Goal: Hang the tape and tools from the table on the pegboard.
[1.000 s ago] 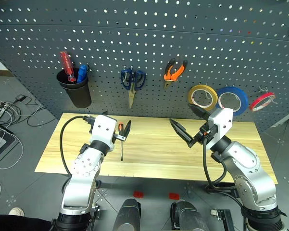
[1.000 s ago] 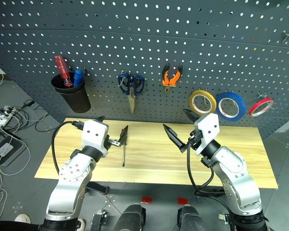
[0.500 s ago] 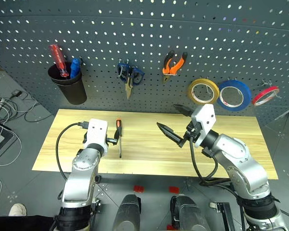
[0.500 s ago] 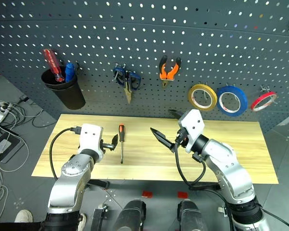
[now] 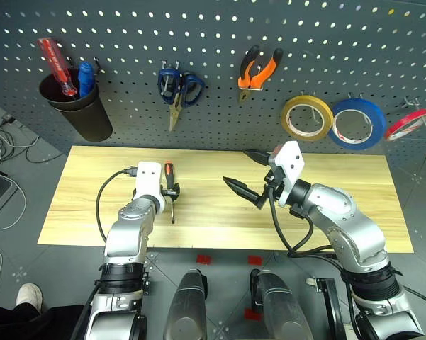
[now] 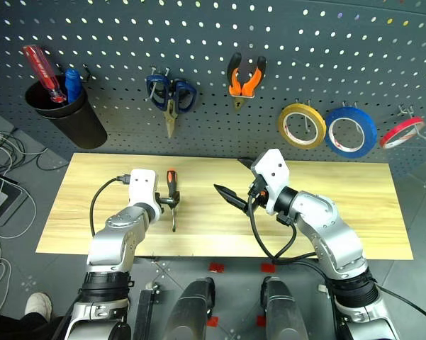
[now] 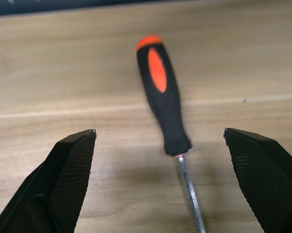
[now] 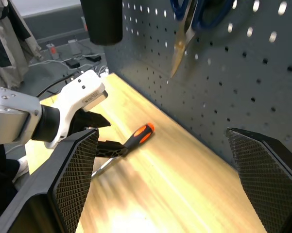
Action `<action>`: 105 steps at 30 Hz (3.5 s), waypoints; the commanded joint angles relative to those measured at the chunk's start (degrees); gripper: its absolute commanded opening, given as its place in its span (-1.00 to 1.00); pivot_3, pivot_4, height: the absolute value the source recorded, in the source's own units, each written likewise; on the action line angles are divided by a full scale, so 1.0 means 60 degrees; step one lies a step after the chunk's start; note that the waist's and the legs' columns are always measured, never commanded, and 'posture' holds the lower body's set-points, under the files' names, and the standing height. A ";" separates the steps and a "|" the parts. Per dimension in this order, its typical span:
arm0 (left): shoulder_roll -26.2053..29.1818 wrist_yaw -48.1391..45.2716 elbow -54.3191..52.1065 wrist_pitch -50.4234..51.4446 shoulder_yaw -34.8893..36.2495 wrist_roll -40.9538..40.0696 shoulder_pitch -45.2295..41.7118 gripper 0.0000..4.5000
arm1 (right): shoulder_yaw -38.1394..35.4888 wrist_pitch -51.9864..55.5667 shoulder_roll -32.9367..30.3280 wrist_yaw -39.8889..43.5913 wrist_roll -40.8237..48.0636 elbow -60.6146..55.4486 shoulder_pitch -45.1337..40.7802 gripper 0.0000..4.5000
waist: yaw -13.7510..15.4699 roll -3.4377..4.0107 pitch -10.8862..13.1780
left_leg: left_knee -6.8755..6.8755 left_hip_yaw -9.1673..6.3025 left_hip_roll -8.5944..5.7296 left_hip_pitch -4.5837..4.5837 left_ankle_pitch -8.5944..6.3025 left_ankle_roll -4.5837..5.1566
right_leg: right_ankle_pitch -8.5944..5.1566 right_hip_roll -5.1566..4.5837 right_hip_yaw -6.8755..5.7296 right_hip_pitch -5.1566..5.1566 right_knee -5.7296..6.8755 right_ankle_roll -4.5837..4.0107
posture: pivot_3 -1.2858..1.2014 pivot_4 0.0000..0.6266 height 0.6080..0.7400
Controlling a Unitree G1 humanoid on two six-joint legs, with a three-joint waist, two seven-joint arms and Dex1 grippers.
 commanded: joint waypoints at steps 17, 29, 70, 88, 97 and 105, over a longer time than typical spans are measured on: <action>0.0388 -0.0578 0.3031 -0.1688 -0.0336 -0.0048 -0.1611 0.98 | 0.0042 0.0218 -0.0399 0.0641 0.0300 -0.0230 0.0306 1.00 | -0.0024 0.0004 0.0401 | -0.0005 -0.0001 0.0001 -0.0007 0.0019 -0.0033 | 0.0000 -0.0002 -0.0006 -0.0012 -0.0001 0.0002 | 0.12 0.58 1.00; 0.0573 -0.0581 0.2892 -0.1702 -0.0343 -0.0120 -0.1580 -0.45 | -0.0046 0.0169 -0.0481 0.0657 0.0379 -0.0140 0.0240 1.00 | -0.0149 0.0008 0.0428 | -0.0016 -0.0001 0.0005 -0.0007 0.0024 -0.0044 | -0.0003 -0.0002 -0.0005 -0.0015 -0.0006 0.0007 | 0.13 0.56 1.00; 0.1493 0.0668 -0.5406 -0.1771 -0.0931 0.2939 -0.1366 -0.59 | -0.1419 -0.0294 0.1391 -0.1217 0.2419 -0.1729 -0.0154 1.00 | 0.0342 -0.0101 -0.1162 | -0.0015 -0.0007 -0.0009 -0.0229 0.0098 -0.0151 | 0.0002 -0.0011 -0.0087 -0.0192 -0.0011 0.0008 | 0.22 -0.55 1.00; 0.2097 0.1650 -0.0109 -0.4286 -0.0048 0.2740 -0.5876 -0.59 | -0.1254 -0.0955 0.2310 -0.1852 0.1804 -0.0529 -0.1832 1.00 | 0.0626 -0.0124 -0.1554 | -0.0004 0.0007 -0.0014 -0.0215 0.0105 -0.0141 | 0.0006 -0.0002 -0.0085 -0.0190 0.0011 0.0001 | 0.21 -0.56 1.00; 0.1825 0.2332 0.1967 -0.5629 -0.0068 0.2631 -0.6266 -0.59 | -0.1185 -0.1040 0.2461 -0.1980 0.1630 -0.0382 -0.1930 1.00 | 0.0593 -0.0122 -0.1555 | -0.0001 0.0010 -0.0017 -0.0209 0.0105 -0.0140 | 0.0006 -0.0002 -0.0083 -0.0190 0.0027 0.0001 | 0.21 -0.50 1.00; 0.1293 0.2548 0.1876 -0.5318 0.0122 0.2348 -0.5431 -0.59 | -0.1151 -0.1028 0.2415 -0.1976 0.1463 -0.0389 -0.1888 1.00 | 0.0564 -0.0122 -0.1556 | 0.0000 0.0015 -0.0019 -0.0191 0.0105 -0.0139 | 0.0006 -0.0003 -0.0077 -0.0191 0.0080 0.0001 | 0.20 -0.46 1.00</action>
